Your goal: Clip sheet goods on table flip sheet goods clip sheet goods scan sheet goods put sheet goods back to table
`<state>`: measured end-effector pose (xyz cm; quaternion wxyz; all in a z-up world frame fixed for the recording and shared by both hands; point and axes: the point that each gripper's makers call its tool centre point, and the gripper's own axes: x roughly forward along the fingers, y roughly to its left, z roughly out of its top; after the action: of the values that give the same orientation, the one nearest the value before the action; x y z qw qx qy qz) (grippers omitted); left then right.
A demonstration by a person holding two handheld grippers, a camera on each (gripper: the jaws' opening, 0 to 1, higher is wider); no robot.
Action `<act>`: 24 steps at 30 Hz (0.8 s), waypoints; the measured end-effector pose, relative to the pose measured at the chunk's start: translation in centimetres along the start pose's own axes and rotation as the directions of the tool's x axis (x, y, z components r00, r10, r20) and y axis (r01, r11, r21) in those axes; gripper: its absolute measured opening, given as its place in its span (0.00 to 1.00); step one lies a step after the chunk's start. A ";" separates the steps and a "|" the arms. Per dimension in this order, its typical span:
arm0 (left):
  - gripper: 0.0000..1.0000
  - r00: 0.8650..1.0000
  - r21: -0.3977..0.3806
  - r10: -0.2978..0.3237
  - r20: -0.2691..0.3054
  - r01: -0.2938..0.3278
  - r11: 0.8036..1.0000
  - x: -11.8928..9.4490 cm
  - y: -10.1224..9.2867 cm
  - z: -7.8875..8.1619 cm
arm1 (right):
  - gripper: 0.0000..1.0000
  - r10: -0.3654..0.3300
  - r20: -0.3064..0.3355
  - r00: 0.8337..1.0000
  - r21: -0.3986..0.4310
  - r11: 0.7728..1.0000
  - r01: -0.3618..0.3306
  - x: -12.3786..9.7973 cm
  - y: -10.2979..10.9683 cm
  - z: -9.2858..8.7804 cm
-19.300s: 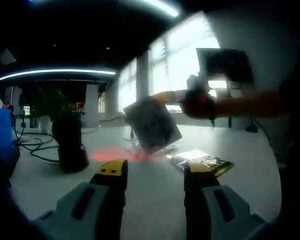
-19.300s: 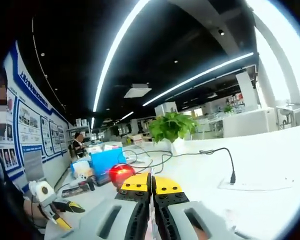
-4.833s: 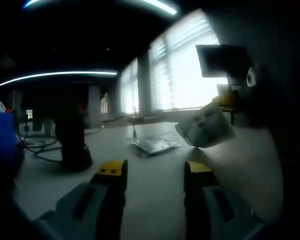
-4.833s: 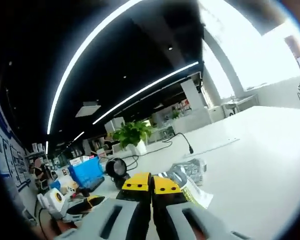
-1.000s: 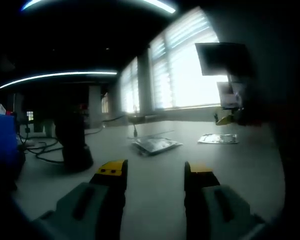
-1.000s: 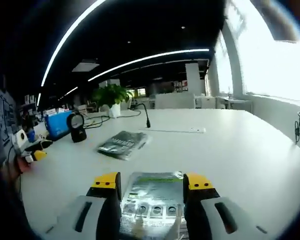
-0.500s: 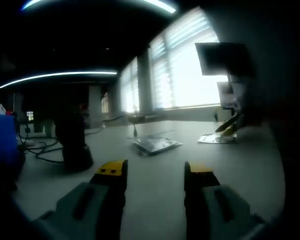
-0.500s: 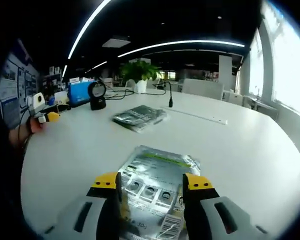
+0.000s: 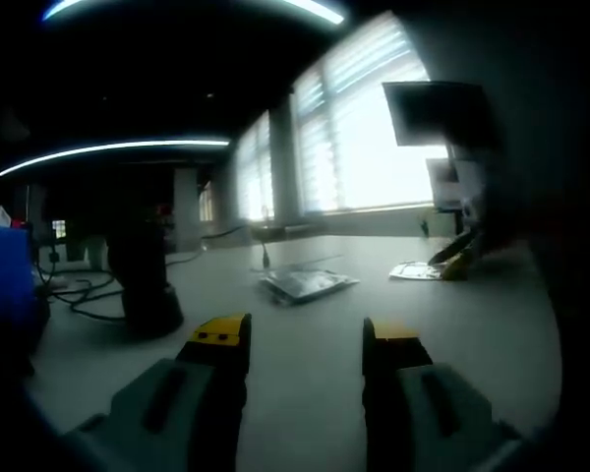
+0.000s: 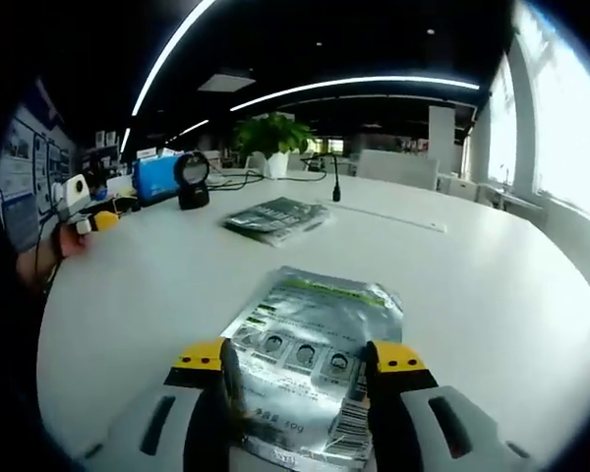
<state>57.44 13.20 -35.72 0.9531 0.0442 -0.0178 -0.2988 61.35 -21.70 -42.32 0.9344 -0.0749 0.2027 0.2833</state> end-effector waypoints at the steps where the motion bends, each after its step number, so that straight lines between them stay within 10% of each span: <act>1: 0.38 1.000 0.001 0.000 0.000 0.000 1.000 0.0 0.0 0.0 | 0.49 -0.011 0.003 1.000 0.007 1.000 0.011 -0.1 0.0 0.0; 24: 0.38 1.000 0.001 -0.003 -0.001 0.003 1.000 0.1 0.1 -0.1 | 0.44 -0.313 -0.052 0.948 0.144 0.937 0.317 -2.6 0.8 -1.0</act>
<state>57.59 13.24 -35.76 0.9527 0.0448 -0.0176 -0.3002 58.63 -22.62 -42.19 0.9677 -0.0395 0.2220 0.1129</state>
